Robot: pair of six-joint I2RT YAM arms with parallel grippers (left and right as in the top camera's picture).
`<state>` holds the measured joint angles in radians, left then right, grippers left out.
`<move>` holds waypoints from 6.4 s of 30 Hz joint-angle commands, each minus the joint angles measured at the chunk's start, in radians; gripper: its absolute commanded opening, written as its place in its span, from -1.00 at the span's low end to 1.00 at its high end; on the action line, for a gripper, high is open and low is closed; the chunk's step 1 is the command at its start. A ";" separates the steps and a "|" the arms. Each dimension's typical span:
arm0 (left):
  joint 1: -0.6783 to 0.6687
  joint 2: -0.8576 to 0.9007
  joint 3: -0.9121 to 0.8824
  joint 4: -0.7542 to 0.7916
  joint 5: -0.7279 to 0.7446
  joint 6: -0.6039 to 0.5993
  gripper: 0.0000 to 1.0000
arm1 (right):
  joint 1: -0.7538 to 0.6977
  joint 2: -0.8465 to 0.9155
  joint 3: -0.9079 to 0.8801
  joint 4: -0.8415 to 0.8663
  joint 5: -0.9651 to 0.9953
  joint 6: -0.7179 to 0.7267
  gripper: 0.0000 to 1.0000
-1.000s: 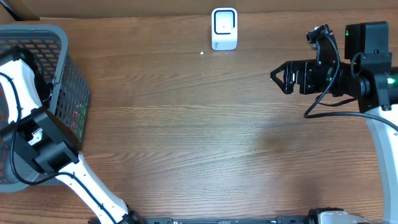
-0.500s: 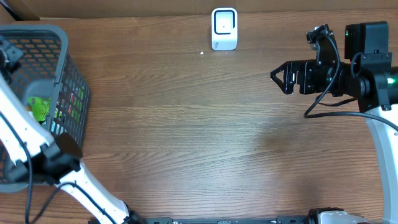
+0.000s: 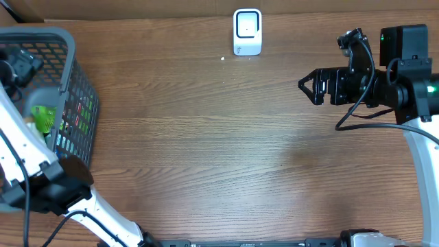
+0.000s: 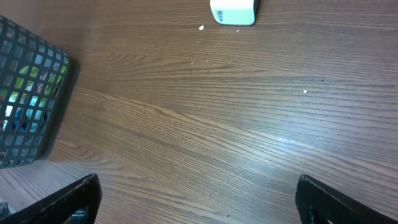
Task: Scan the item barcode
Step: 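Grasp the green snack bag inside the basket with the left gripper, then lift the green bag out and place it on the table centre, then reach the left gripper into the basket and grasp the white tube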
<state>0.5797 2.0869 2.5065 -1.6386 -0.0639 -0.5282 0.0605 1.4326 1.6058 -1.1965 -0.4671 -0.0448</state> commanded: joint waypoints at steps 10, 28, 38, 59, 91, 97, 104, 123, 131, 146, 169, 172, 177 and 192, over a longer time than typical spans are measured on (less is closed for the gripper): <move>-0.006 0.019 -0.586 0.469 -0.013 -0.166 0.75 | 0.004 -0.005 0.023 0.005 -0.006 0.004 1.00; -0.017 0.002 -0.910 0.779 -0.002 -0.130 -0.92 | 0.004 -0.005 0.023 -0.025 -0.006 0.004 1.00; -0.017 -0.196 -0.612 0.589 0.005 -0.049 -0.92 | 0.004 -0.005 0.023 -0.026 -0.006 0.004 1.00; -0.017 -0.304 -0.535 0.414 -0.043 -0.056 0.78 | 0.004 -0.005 0.023 -0.036 -0.006 0.004 1.00; -0.025 0.315 -0.541 0.520 0.017 -0.118 0.36 | 0.004 -0.005 0.023 -0.043 -0.006 0.004 1.00; -0.024 0.292 -0.533 0.489 0.064 -0.077 -0.92 | 0.004 -0.005 0.023 -0.039 -0.006 0.004 1.00; -0.024 0.210 -0.438 0.397 0.065 -0.054 -0.92 | 0.004 -0.005 0.023 -0.040 -0.006 0.004 1.00; -0.145 -0.308 -0.257 0.209 0.181 0.156 -0.91 | 0.004 -0.005 0.023 -0.039 -0.006 0.004 1.00; -0.467 -0.285 -0.301 0.188 0.194 0.223 -0.91 | 0.004 -0.005 0.023 -0.039 -0.006 0.004 1.00; -1.006 0.075 -0.504 0.311 0.183 0.193 -0.90 | 0.004 -0.005 0.023 -0.043 -0.006 0.004 1.00; -1.012 0.144 -0.105 0.011 0.156 0.166 0.95 | 0.004 -0.005 0.023 -0.036 -0.005 0.004 1.00; -0.941 0.066 0.016 -0.038 0.108 0.166 0.96 | 0.004 -0.005 0.023 -0.036 -0.005 0.004 1.00; -0.758 -0.093 0.055 -0.051 0.037 0.165 0.96 | 0.004 -0.005 0.023 -0.035 -0.006 0.004 1.00; 0.023 -0.261 -0.256 -0.043 -0.021 0.066 0.99 | 0.004 -0.005 0.023 -0.036 -0.006 0.004 1.00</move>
<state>0.5251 1.8290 2.3329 -1.6817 -0.0296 -0.3908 0.0605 1.4326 1.6058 -1.2381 -0.4671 -0.0444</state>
